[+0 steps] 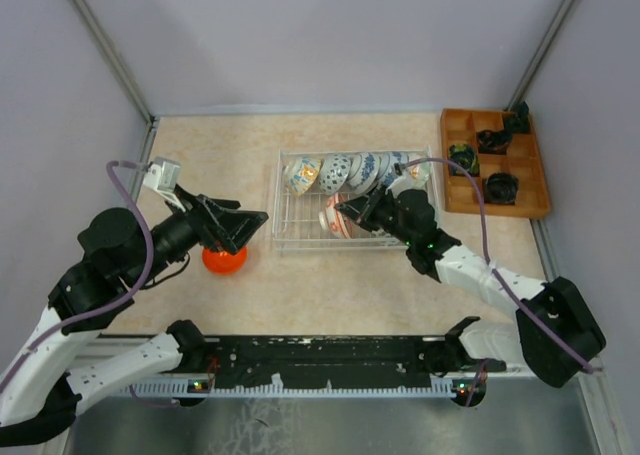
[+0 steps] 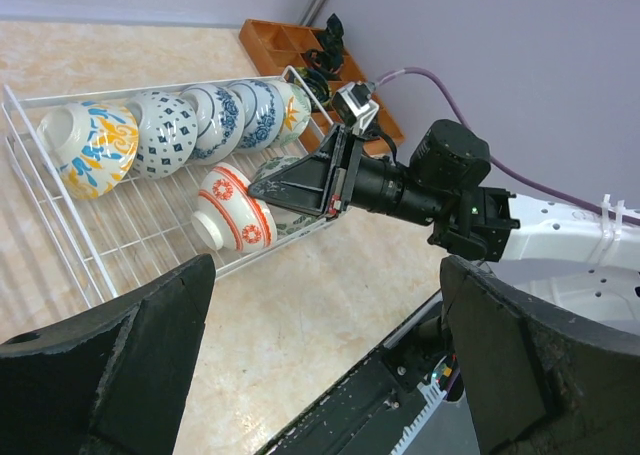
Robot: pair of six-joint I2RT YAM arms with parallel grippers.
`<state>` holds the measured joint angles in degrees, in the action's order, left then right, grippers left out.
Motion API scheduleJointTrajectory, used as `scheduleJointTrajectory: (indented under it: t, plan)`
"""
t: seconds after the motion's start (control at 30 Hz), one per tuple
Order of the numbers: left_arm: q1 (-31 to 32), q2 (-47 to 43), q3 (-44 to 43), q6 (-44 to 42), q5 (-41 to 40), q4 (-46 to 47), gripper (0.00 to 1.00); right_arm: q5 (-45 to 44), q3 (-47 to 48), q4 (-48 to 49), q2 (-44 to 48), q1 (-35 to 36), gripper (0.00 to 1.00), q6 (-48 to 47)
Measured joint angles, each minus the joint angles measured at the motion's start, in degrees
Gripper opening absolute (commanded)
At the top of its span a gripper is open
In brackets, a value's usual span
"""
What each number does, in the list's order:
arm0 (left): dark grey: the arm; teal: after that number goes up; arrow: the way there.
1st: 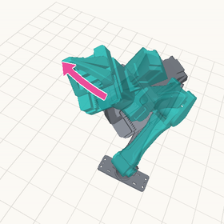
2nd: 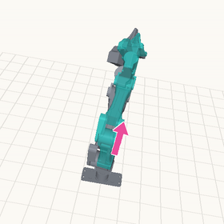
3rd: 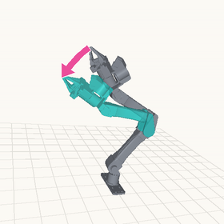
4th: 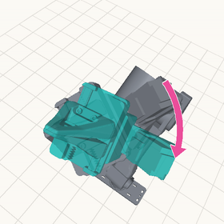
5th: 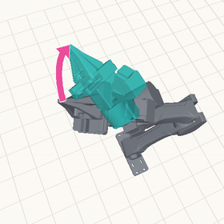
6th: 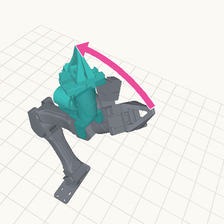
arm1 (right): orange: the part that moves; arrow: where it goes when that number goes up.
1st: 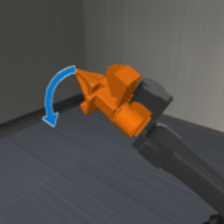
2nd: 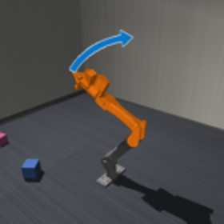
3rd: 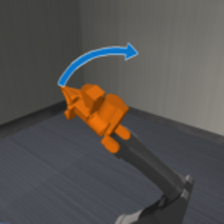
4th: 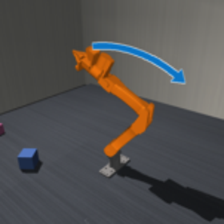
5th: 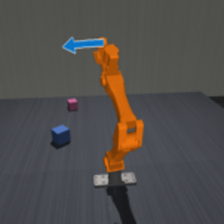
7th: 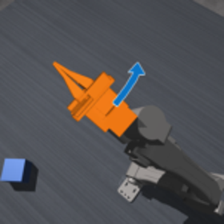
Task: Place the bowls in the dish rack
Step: Place the bowl in the dish rack.
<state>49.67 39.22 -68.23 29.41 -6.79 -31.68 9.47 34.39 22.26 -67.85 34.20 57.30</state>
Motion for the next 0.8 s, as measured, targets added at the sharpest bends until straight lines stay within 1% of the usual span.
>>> scheduleJointTrajectory:
  t: [0.27, 0.8]
  plan:
    - [0.0, -0.1, 0.0, 0.0, 0.0, 0.0, 1.00, -2.7, -1.3, 3.4, -3.3, -0.2, 0.00, 1.1]
    - [0.0, -0.1, 0.0, -0.4, 0.0, 0.0, 1.00, -6.8, -4.1, 7.3, -5.1, -0.2, 0.00, 3.7]
